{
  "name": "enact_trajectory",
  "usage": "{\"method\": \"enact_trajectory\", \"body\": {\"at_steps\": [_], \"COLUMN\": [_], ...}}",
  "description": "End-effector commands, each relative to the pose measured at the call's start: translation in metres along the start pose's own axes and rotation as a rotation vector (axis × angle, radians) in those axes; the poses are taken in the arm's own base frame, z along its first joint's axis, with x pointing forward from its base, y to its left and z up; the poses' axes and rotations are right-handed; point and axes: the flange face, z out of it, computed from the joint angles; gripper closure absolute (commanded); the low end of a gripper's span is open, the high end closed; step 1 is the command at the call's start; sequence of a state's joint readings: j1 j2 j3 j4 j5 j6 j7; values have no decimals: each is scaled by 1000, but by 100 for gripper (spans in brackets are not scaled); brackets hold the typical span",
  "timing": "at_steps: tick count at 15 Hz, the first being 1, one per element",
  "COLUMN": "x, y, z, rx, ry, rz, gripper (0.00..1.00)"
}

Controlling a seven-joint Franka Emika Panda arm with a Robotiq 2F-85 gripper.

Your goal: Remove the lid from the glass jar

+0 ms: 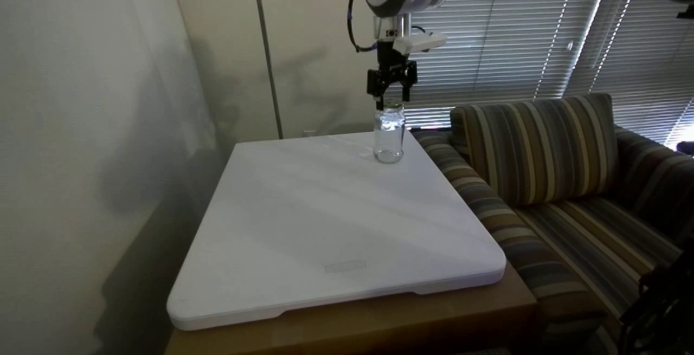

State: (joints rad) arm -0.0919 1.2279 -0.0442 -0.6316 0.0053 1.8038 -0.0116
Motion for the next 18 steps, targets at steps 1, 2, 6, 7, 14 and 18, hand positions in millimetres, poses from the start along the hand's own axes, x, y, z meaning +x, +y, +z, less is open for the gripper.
{"method": "enact_trajectory", "body": {"at_steps": [1, 2, 6, 7, 14, 18], "x": [3, 3, 4, 4, 5, 6], "y": [4, 5, 9, 11, 9, 6], "z": [4, 6, 11, 11, 10, 7], "rx": [-18, -16, -14, -13, -12, -13], "ry": [15, 16, 15, 16, 25, 31], "rz": [13, 15, 24, 26, 26, 22], "gripper": [0, 0, 0, 0, 0, 0]}}
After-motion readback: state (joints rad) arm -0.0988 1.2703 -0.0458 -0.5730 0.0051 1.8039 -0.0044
